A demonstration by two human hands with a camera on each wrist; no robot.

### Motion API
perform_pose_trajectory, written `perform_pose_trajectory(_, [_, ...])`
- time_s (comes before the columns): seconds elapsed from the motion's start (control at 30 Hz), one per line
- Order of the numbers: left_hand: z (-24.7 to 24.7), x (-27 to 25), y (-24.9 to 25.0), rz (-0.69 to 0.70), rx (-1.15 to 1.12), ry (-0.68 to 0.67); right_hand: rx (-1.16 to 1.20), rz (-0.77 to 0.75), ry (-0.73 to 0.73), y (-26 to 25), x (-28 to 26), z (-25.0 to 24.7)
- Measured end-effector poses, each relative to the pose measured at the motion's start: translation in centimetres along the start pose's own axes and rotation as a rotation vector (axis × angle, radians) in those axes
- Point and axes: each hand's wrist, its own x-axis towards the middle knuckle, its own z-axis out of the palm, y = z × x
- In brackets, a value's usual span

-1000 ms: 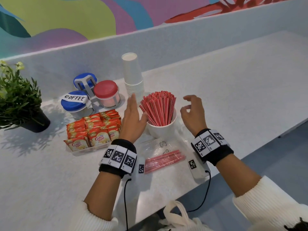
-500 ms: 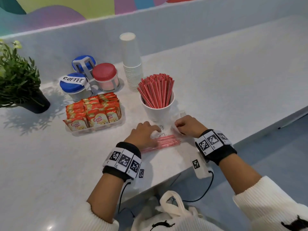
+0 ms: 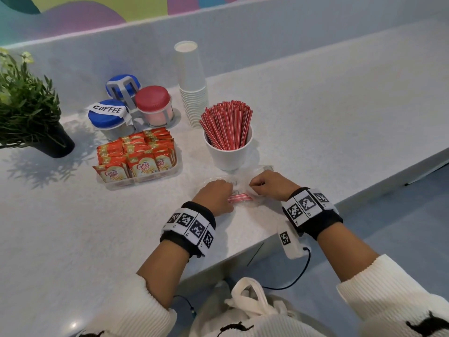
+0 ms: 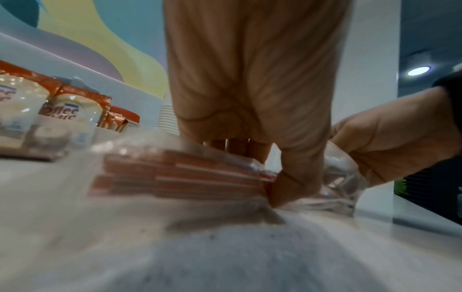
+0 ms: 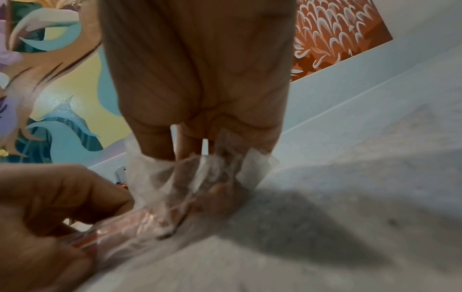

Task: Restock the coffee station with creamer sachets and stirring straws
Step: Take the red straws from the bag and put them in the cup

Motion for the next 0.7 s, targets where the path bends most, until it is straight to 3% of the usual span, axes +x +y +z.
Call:
perform_pose_trajectory(0.13, [-0.1,-0.1,-0.1,-0.013,-0.121,0.024,0.071,0.003,0.022,0.4,-0.3,0.1])
perform_pose_trajectory(0.23, [-0.1,0.0,0.2,-0.025,-0.204,0.077,0.256,-0.003,0.032,0.8,-0.1,0.3])
perform_pose_trajectory(0.43, [0.2,0.6,1.3,-0.016,-0.309,0.232,0.349,-0.115,0.256,0.9,0.0,-0.1])
perform_pose_trajectory(0.7, [0.1,1.0,1.6,0.022,-0.336,0.293,0.658,-0.035,0.500,2.5,-1.2,-2.4])
